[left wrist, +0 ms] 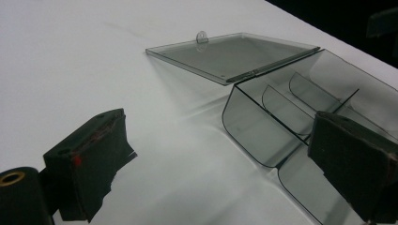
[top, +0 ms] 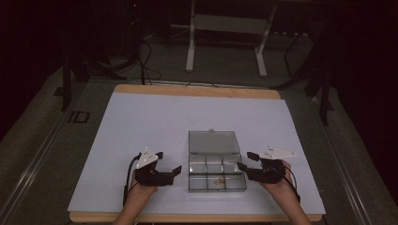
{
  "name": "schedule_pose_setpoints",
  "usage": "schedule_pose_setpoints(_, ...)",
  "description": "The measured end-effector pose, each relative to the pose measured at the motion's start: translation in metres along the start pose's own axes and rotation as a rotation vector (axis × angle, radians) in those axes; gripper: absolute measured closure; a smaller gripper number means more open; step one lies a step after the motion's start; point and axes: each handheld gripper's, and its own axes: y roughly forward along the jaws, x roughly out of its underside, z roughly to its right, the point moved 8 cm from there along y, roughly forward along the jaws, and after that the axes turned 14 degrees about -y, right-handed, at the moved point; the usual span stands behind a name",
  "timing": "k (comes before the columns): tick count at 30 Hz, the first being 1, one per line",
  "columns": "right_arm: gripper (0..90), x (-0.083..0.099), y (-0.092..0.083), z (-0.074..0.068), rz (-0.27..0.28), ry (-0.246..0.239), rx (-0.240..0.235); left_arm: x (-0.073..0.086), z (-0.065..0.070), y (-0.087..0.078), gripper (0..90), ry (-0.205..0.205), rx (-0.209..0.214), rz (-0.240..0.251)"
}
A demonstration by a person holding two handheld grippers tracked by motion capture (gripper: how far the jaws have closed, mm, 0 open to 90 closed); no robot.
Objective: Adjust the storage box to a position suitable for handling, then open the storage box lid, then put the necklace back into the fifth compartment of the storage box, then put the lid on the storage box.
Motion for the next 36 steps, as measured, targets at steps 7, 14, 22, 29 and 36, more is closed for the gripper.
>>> schedule_pose_setpoints(7,43.9,0.0,-0.006,0.011,0.017,0.022,0.062,-0.003,0.006,0.002,6.1,0.008,0.019,-0.003)
schedule_pose_setpoints(14,43.5,0.002,-0.005,0.02,0.018,0.017,0.114,-0.015,0.015,0.007,6.1,0.057,0.03,-0.015)
schedule_pose_setpoints(22,42.2,0.004,0.002,0.025,-0.002,0.017,0.098,-0.03,0.02,0.015,6.1,0.08,0.025,-0.019)
schedule_pose_setpoints(29,40.6,0.0,0.011,0.028,0.001,0.022,0.091,-0.052,0.026,0.03,6.1,0.031,0.034,-0.051)
schedule_pose_setpoints(36,41.1,-0.004,0.022,0.034,0.006,0.033,0.098,-0.064,0.028,0.046,6.1,0.012,0.039,-0.089)
